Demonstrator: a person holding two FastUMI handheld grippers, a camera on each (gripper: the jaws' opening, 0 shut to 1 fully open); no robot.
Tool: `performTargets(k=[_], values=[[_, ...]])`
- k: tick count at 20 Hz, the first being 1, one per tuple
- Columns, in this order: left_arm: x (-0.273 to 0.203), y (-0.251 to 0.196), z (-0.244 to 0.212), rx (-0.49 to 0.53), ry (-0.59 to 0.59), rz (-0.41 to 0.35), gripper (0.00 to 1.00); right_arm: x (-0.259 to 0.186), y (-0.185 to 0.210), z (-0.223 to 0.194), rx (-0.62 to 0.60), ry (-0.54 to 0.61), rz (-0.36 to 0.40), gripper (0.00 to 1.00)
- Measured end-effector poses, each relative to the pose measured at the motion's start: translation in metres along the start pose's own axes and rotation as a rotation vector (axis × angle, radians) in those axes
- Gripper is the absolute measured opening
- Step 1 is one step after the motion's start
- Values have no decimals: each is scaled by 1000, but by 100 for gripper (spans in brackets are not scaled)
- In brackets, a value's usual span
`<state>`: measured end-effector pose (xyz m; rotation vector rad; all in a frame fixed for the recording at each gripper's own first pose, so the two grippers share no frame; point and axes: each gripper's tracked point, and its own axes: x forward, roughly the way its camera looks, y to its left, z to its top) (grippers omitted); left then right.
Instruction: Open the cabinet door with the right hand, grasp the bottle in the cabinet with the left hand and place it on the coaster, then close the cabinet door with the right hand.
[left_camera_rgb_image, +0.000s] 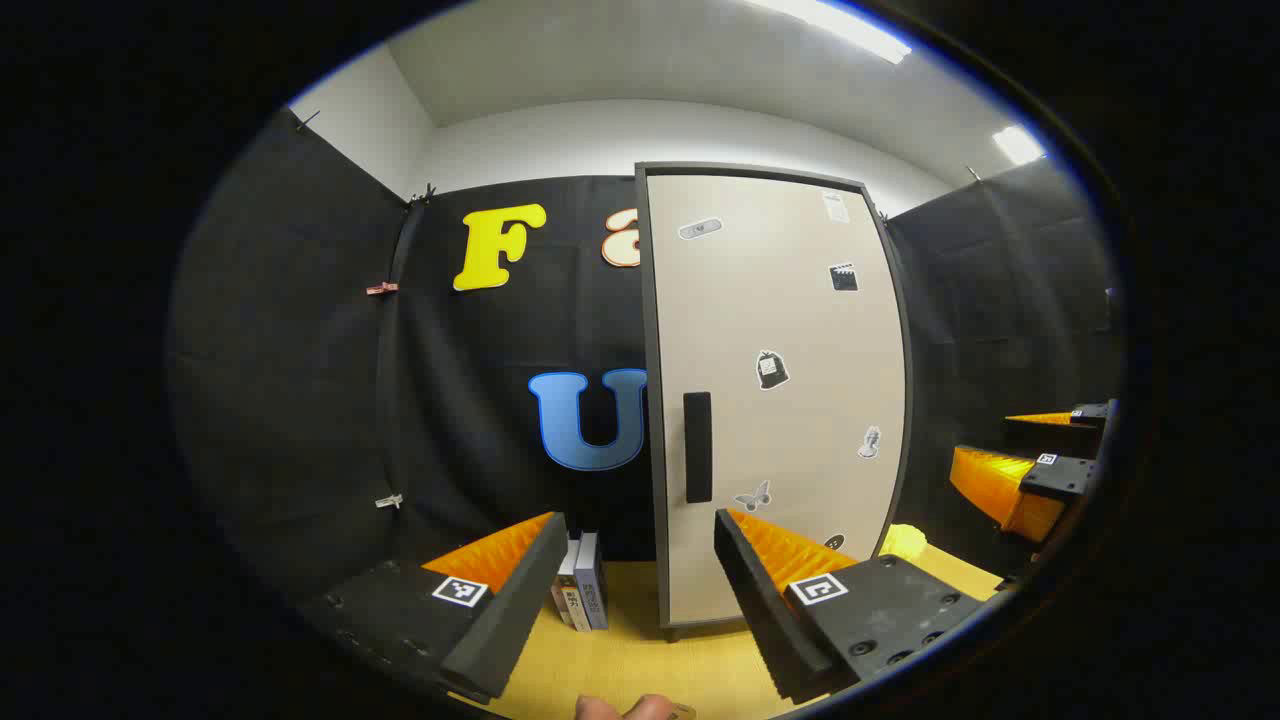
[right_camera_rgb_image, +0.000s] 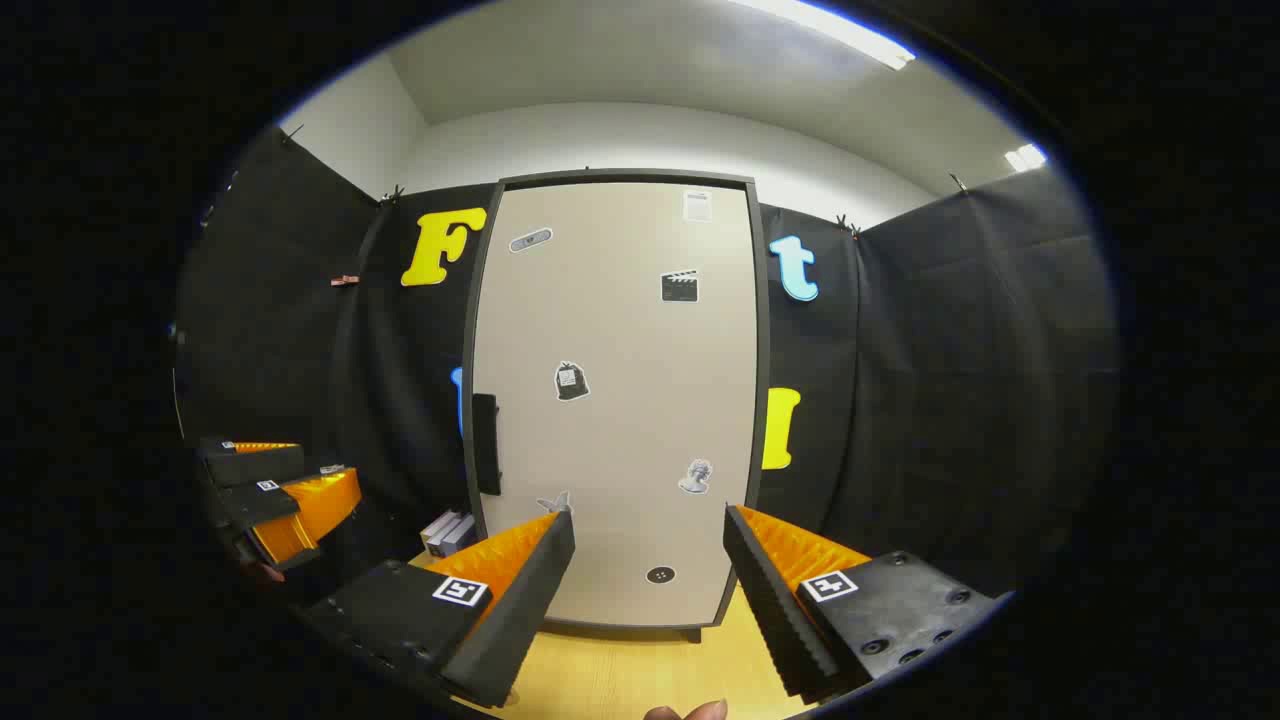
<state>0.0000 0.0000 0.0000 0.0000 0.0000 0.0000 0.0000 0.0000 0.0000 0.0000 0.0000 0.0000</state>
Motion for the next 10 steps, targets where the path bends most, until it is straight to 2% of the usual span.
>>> performTargets(k=[5, 10], values=[[-1, 4, 3, 7, -8, 2, 94, 0, -1, 0, 25, 14, -12, 98], [-4, 7, 2, 7, -7, 0, 94, -1, 2, -2, -6, 20, -18, 98]])
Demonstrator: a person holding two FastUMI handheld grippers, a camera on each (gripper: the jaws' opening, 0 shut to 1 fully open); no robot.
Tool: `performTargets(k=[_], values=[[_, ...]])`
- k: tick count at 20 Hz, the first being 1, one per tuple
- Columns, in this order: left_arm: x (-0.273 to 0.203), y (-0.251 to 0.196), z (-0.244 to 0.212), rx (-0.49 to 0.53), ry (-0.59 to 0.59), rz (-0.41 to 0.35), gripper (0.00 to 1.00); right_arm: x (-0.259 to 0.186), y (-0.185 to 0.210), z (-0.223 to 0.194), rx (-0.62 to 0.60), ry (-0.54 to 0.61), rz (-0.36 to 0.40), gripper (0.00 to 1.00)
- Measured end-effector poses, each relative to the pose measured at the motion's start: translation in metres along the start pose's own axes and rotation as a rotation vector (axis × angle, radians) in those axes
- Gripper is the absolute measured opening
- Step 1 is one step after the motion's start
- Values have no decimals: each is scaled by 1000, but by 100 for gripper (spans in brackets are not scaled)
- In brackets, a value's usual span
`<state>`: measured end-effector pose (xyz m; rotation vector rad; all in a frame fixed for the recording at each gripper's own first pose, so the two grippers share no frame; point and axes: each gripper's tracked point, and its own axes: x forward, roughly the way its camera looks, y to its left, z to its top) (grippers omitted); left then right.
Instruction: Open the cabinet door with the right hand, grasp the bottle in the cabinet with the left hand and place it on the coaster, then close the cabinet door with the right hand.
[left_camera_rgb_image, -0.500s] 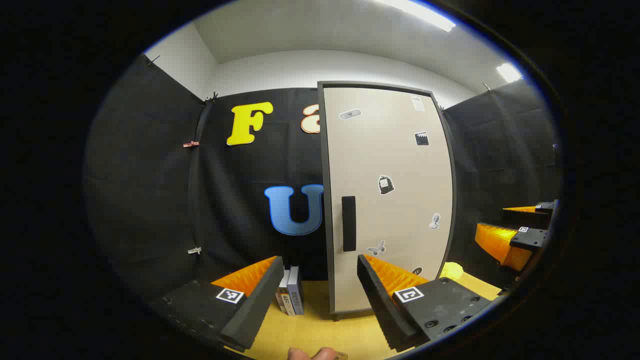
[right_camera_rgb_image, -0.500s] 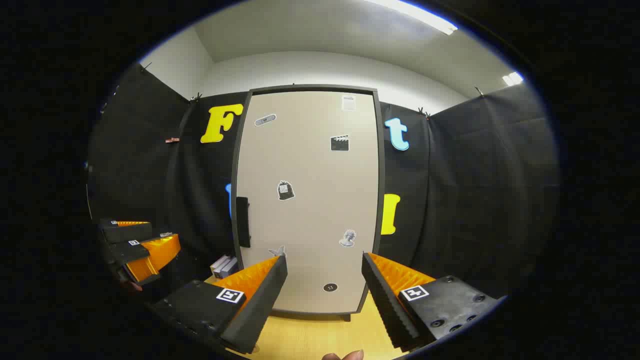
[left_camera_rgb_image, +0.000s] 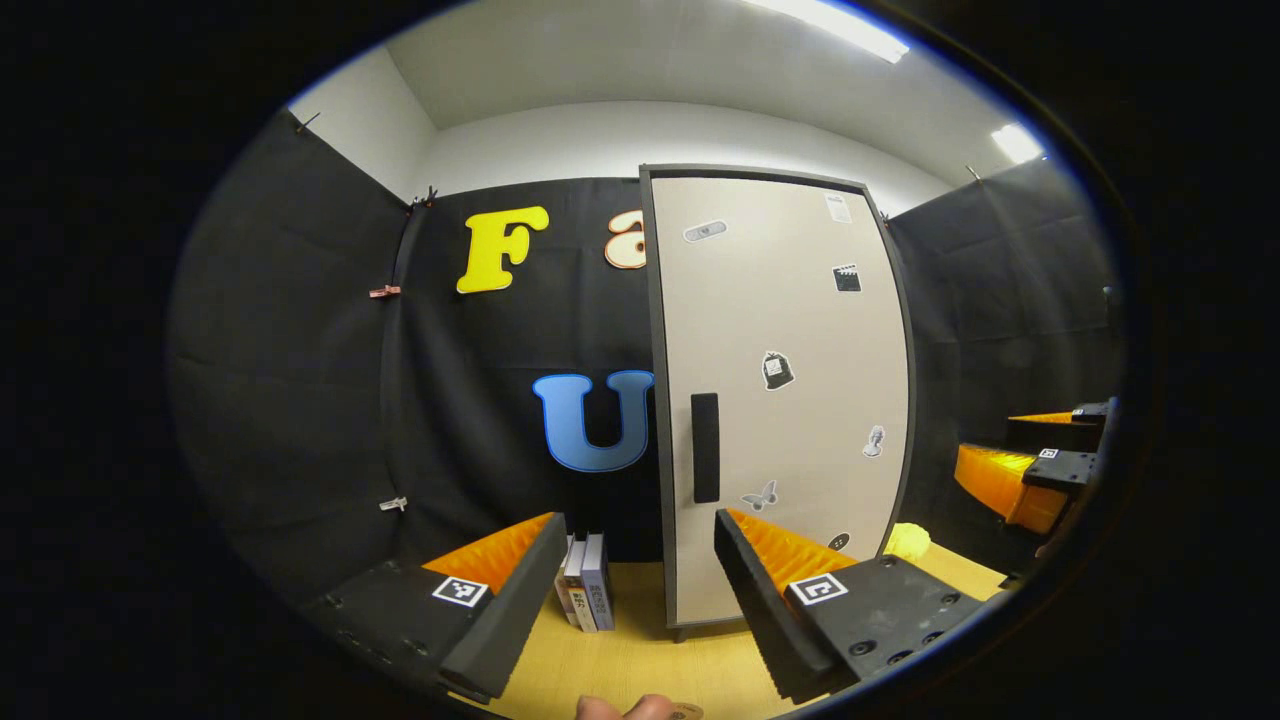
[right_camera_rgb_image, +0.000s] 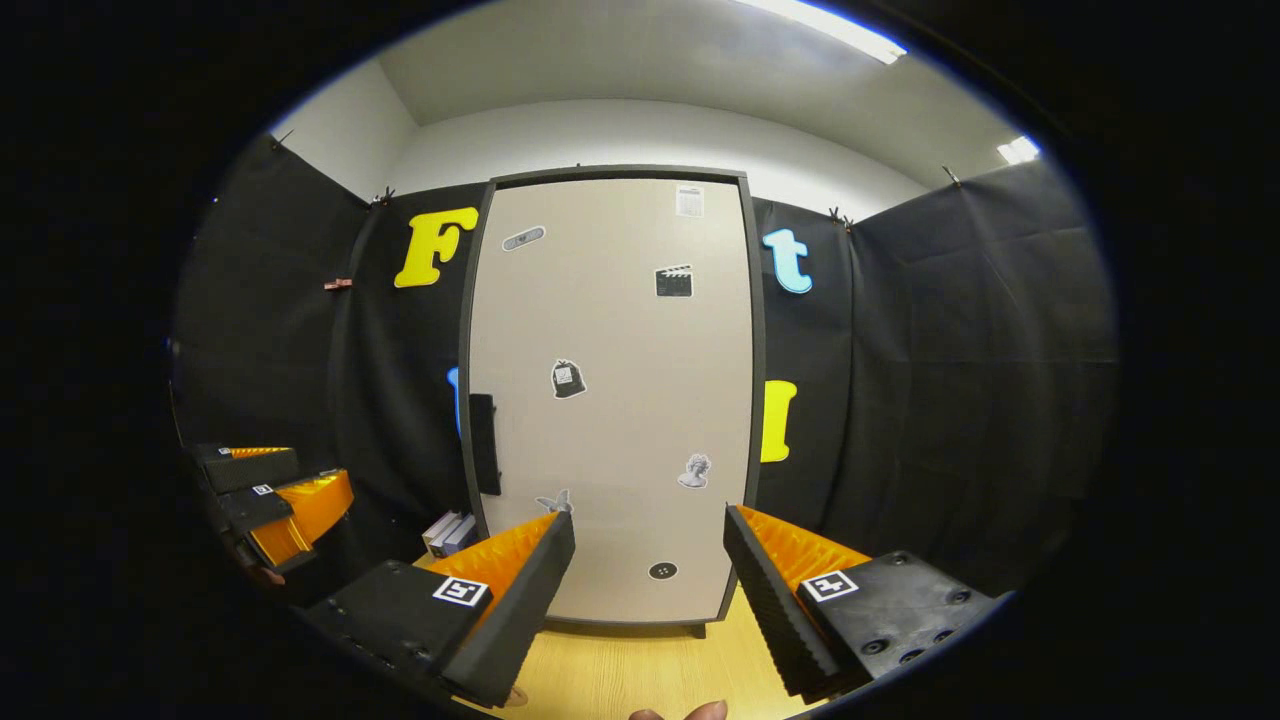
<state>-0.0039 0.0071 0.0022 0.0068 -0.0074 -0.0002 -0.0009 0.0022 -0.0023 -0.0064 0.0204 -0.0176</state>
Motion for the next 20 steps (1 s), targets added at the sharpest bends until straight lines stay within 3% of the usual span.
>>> performTargets(k=[14, 20], values=[[1, 12, -4, -21, -6, -9, 94, 2, 22, -2, -2, 11, 12, 98], [5, 31, -9, -36, -5, -8, 94, 20, 61, 2, 10, -8, 52, 98]])
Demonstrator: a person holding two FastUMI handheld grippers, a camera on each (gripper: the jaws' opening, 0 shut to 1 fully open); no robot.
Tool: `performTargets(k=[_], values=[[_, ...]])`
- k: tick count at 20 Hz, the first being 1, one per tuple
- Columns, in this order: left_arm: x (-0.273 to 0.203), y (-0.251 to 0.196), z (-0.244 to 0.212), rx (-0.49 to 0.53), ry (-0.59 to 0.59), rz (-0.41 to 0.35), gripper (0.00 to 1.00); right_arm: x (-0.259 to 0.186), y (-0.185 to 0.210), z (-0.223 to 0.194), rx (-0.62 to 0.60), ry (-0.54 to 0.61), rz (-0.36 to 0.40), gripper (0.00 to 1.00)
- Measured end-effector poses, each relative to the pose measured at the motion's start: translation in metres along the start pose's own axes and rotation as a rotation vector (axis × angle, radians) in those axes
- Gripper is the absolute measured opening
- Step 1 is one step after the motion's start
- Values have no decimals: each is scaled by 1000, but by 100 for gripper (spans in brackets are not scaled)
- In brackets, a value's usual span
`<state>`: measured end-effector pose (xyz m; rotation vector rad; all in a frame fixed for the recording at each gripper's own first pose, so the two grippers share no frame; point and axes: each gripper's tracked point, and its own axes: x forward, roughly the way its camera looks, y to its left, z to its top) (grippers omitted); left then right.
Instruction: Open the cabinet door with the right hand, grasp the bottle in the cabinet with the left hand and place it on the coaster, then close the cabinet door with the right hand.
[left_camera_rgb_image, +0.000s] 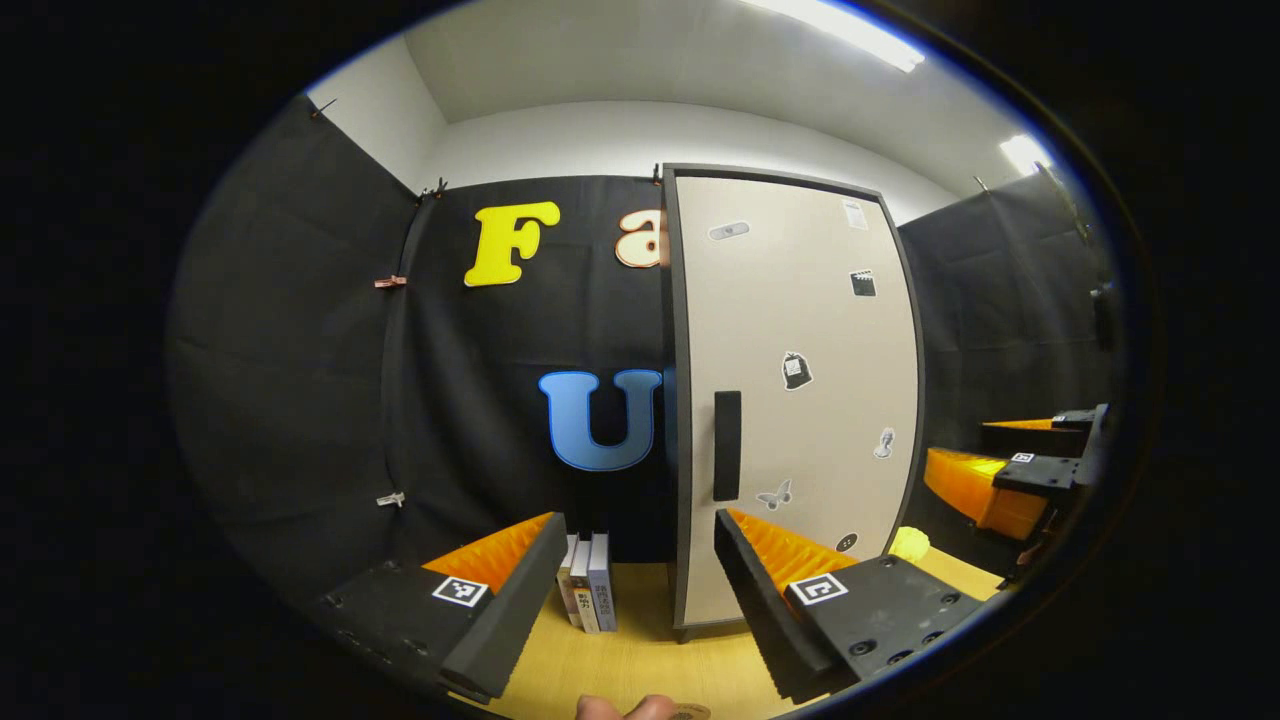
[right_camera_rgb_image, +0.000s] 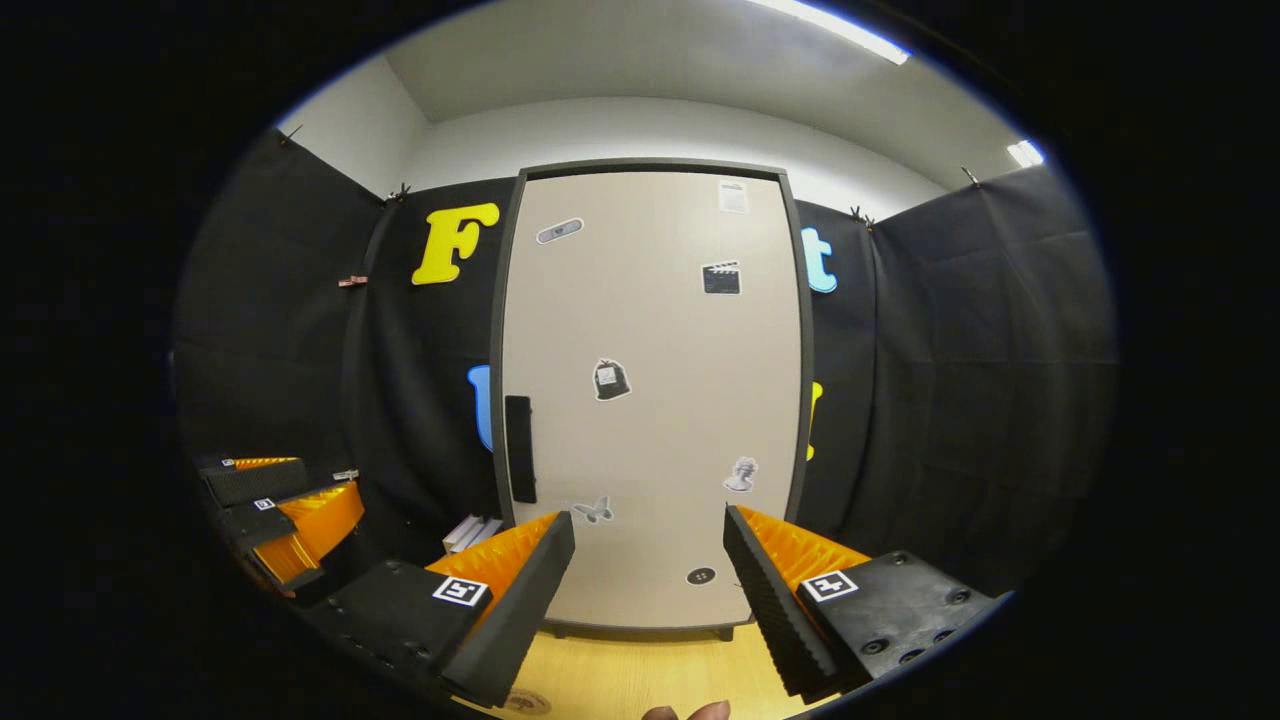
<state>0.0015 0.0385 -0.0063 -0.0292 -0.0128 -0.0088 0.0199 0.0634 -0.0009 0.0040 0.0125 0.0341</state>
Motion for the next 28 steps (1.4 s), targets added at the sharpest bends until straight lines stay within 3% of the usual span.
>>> performTargets(k=[6, 15, 20, 24, 25, 26, 27, 28], values=[[7, 36, -7, -1, 0, 22, 94, 53, 42, 2, 17, -51, 9, 97], [16, 65, -24, -26, 23, 34, 94, 141, 111, -24, 12, -32, 65, 98], [16, 76, -37, -33, 50, 54, 94, 187, 126, -36, 14, -7, 27, 95], [14, 84, -41, -44, 62, 65, 94, 201, 137, -53, 44, 48, 24, 70], [13, 86, -42, -41, 63, 68, 94, 203, 136, -57, 60, 57, 15, 51], [11, 87, -41, -38, 60, 72, 94, 203, 136, -54, 91, 52, 18, 43], [10, 88, -42, -38, 61, 74, 94, 214, 133, -54, 119, 46, 13, 42], [7, 88, -43, -42, 61, 74, 94, 196, 133, -53, 122, 53, 19, 33]])
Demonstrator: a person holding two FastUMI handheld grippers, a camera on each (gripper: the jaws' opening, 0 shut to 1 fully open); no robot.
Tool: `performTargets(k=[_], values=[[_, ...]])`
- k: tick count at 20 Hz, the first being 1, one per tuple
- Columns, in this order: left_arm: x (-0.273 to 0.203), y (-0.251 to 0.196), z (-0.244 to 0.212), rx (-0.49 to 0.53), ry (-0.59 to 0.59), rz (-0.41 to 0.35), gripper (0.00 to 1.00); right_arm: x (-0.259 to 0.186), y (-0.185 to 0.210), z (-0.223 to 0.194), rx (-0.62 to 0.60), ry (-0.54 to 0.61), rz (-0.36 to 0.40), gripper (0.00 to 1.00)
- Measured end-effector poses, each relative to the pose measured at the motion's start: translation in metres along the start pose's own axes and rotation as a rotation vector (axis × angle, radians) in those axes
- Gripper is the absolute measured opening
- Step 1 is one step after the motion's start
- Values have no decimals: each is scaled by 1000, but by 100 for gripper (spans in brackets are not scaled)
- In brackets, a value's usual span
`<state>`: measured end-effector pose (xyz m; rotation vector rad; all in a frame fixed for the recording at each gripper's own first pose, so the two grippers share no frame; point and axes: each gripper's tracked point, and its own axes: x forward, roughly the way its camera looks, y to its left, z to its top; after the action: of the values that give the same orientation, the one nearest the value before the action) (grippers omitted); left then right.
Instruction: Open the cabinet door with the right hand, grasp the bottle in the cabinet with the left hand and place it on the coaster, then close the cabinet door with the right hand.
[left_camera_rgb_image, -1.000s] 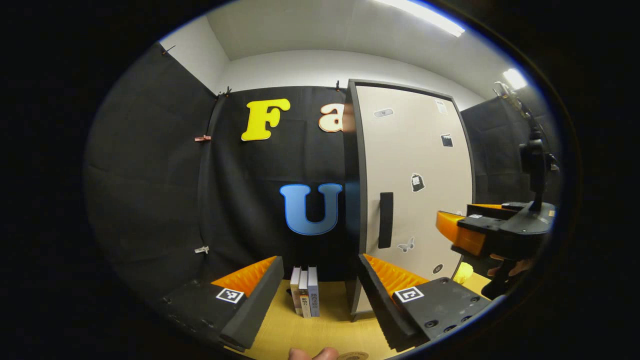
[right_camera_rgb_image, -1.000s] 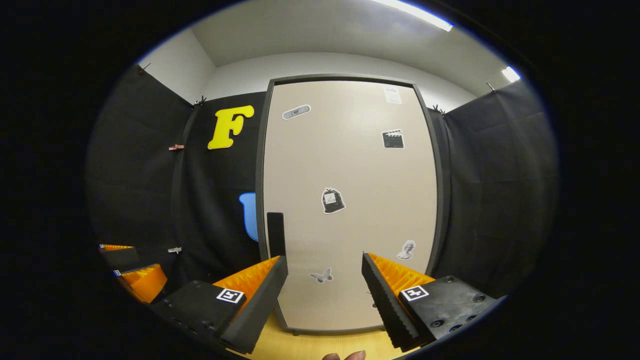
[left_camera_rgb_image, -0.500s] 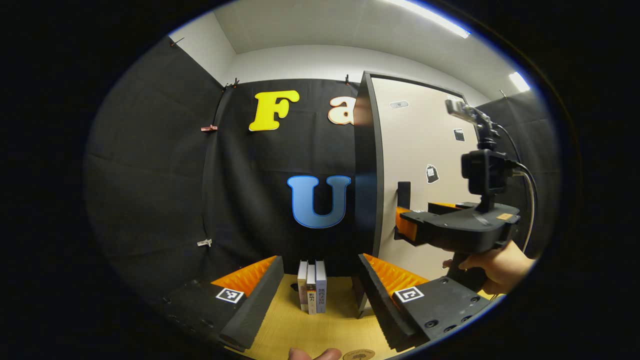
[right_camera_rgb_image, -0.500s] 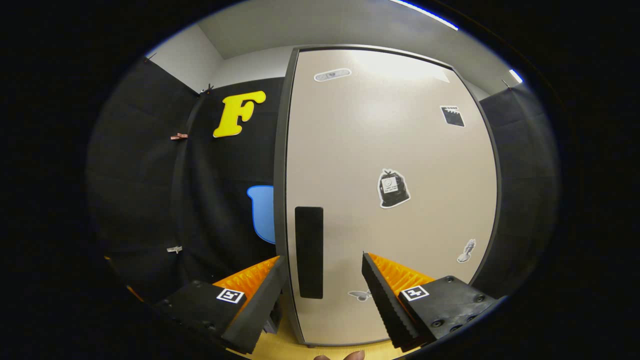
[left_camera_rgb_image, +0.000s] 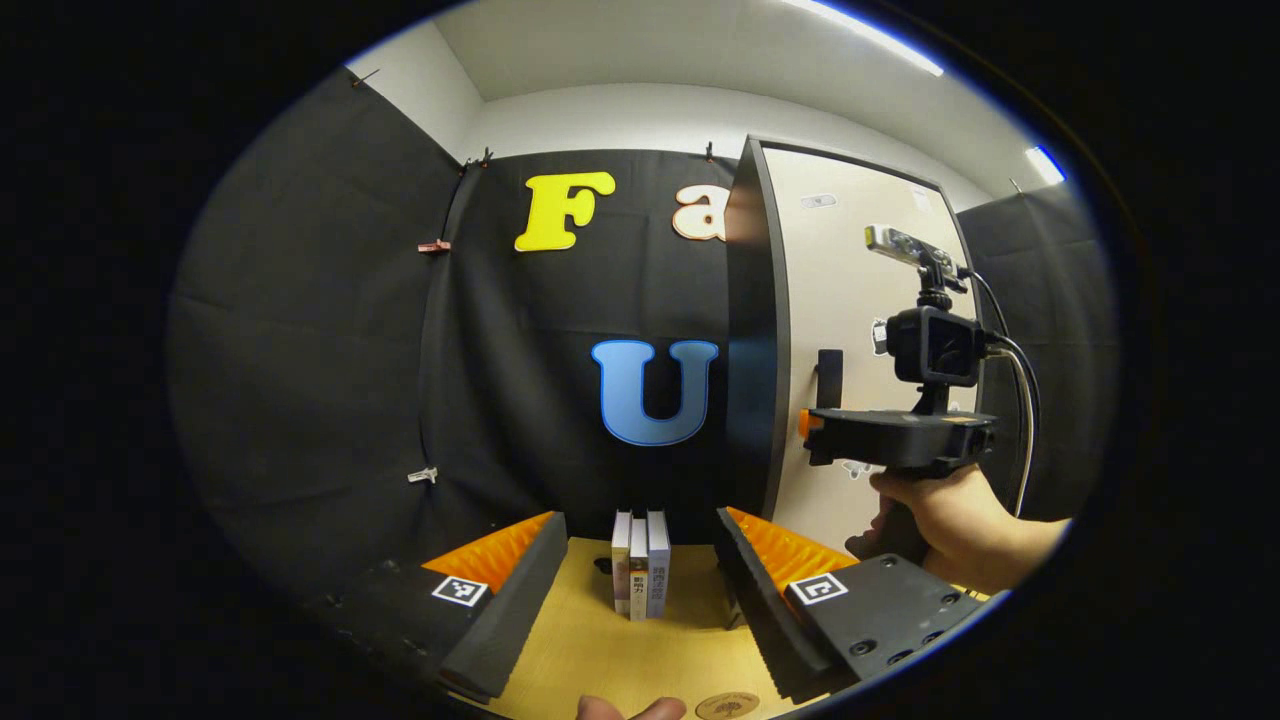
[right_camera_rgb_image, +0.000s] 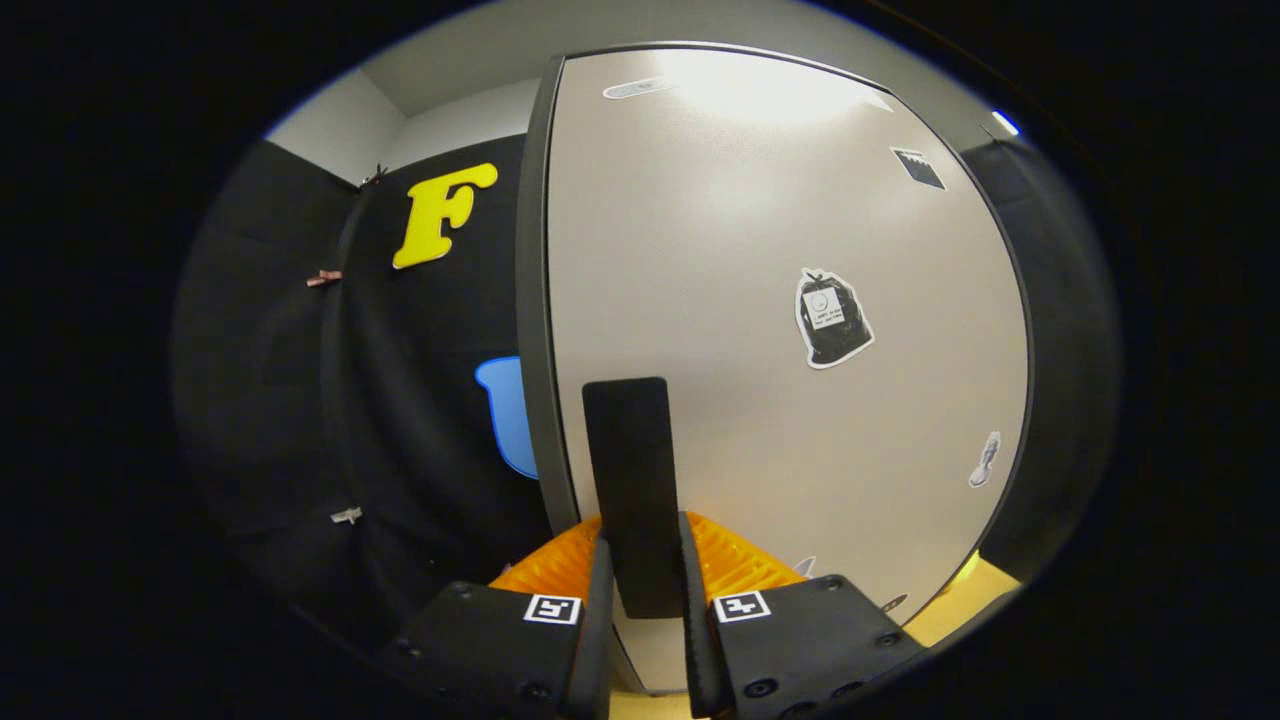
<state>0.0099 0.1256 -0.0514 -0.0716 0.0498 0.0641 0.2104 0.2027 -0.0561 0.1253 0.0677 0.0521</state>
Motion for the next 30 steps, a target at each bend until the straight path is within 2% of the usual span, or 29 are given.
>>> performTargets(k=[1, 3, 4, 5, 12, 17, 24, 30], values=[[-2, 1, 0, -6, 3, 0, 94, 7, 2, -2, -11, -4, -1, 34], [-6, 0, 2, -12, 2, 1, 94, 7, 2, -2, -32, 5, 19, 21], [-8, -1, 3, -10, -2, 0, 94, 7, 2, -4, -23, 22, 38, 20], [-11, -3, 6, -5, -8, -1, 94, 1, 3, -3, -22, 27, 53, 14], [-31, -25, 13, 8, -25, -4, 94, -52, 8, 6, -35, 53, 152, 14], [-43, -46, 16, 6, -28, -12, 94, -92, -14, 10, -30, 64, 210, 14], [-55, -81, 20, 11, -37, -36, 93, -150, -51, 16, -23, 56, 233, 14], [-52, -125, 28, 13, -55, -86, 94, -187, -93, 22, -41, 65, 201, 14]])
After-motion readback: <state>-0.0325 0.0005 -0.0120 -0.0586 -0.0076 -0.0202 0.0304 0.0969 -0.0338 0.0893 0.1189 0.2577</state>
